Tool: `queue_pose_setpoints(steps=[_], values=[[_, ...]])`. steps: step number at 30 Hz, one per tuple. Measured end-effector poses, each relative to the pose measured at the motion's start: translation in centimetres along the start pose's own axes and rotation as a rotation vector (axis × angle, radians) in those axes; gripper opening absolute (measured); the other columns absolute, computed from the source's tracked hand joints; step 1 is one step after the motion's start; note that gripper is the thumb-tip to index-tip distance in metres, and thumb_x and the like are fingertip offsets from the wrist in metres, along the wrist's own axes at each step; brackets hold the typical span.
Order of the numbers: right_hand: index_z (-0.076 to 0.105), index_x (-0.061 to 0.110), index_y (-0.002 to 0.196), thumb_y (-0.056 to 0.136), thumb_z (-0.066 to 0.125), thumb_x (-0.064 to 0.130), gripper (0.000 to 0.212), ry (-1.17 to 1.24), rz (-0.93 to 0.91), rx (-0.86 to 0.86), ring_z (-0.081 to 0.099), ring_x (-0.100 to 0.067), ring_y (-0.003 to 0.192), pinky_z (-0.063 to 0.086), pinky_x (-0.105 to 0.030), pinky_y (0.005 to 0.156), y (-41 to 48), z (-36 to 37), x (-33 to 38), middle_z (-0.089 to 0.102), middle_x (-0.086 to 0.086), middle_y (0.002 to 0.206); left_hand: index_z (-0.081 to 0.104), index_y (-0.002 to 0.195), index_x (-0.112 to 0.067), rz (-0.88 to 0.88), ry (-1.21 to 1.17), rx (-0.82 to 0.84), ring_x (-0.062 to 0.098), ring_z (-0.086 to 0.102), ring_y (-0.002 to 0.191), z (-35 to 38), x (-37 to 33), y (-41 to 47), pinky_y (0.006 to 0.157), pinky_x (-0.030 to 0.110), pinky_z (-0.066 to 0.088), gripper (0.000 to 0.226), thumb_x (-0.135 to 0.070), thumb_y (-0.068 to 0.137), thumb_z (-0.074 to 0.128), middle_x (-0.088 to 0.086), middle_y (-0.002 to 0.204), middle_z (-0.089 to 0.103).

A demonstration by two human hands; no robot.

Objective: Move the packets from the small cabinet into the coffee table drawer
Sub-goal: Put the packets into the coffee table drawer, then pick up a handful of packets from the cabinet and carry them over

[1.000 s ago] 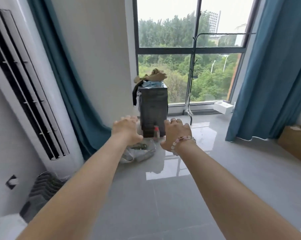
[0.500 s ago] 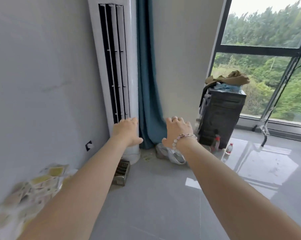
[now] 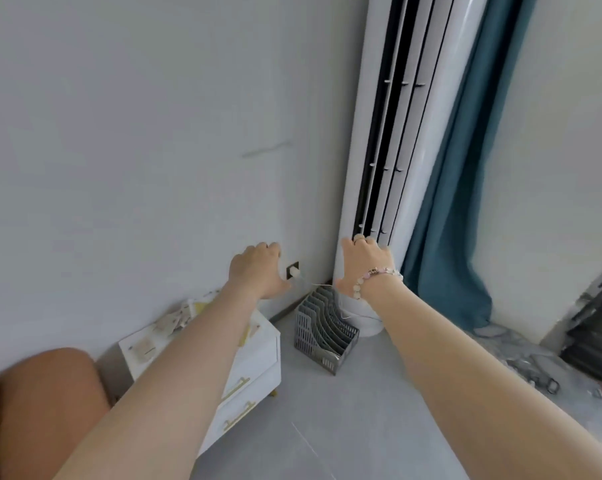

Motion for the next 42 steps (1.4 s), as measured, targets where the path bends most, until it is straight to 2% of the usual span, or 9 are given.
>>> queue_pose_setpoints(steps=[6,11,19,28,35,42], values=[[0.037,0.011,0.132,0.088,0.054,0.034,0.053,0.0,-0.099,0.026,0.039,-0.024,0.126,0.037,-0.035,0.097,7.5,1.7,1.3,0.042,-0.009,0.136,0.04,0.135,-0.02,-0.121,0.015,-0.002,0.021,0.047,0.119,1.3,2.3,4.5,0.085,0.031,0.041,0.06,-0.043,0.083,0.06,0.001,0.13,0.048],[0.038,0.012,0.131,0.086,0.054,0.033,0.052,0.057,-0.253,0.056,0.042,-0.022,0.122,0.038,-0.032,0.091,10.9,4.3,7.6,0.045,-0.007,0.132,0.041,0.134,-0.019,-0.191,0.037,0.001,0.021,0.046,0.119,2.5,5.0,5.9,0.086,0.031,0.04,0.059,-0.04,0.083,0.061,0.0,0.129,0.049],[0.039,0.013,0.129,0.087,0.054,0.032,0.05,0.056,-0.383,0.08,0.044,-0.021,0.119,0.033,-0.029,0.079,16.3,7.1,16.8,0.044,-0.006,0.131,0.04,0.135,-0.021,-0.382,0.032,0.043,0.019,0.045,0.12,3.5,16.5,6.8,0.084,0.029,0.038,0.059,-0.04,0.084,0.061,-0.001,0.13,0.047],[0.039,0.012,0.128,0.086,0.055,0.034,0.05,-0.001,-0.448,0.125,0.043,-0.02,0.12,0.036,-0.029,0.085,25.5,11.0,28.8,0.044,-0.005,0.13,0.042,0.134,-0.021,-0.434,-0.049,0.018,0.019,0.046,0.12,5.5,29.2,14.3,0.086,0.03,0.039,0.057,-0.04,0.084,0.061,0.0,0.128,0.049],[0.037,0.012,0.129,0.087,0.054,0.039,0.052,-0.026,-0.479,0.235,0.042,-0.021,0.121,0.037,-0.03,0.088,29.9,15.9,35.7,0.043,-0.006,0.131,0.042,0.133,-0.02,-0.46,-0.052,0.131,0.02,0.047,0.118,10.3,37.4,17.2,0.086,0.029,0.038,0.055,-0.037,0.084,0.061,0.0,0.127,0.049],[0.038,0.013,0.129,0.086,0.054,0.033,0.049,-0.051,-0.489,0.353,0.043,-0.02,0.119,0.037,-0.029,0.086,31.9,21.7,38.0,0.044,-0.005,0.129,0.042,0.131,-0.018,-0.493,-0.072,0.271,0.02,0.048,0.115,16.1,40.7,17.2,0.084,0.028,0.037,0.052,-0.029,0.082,0.058,0.001,0.122,0.049]])
Point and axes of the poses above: each hand's wrist, its own y-axis towards the middle knuckle, its own z-axis out of the palm, x = y × z, the point moved 8 cm from there along y, towards the middle knuckle
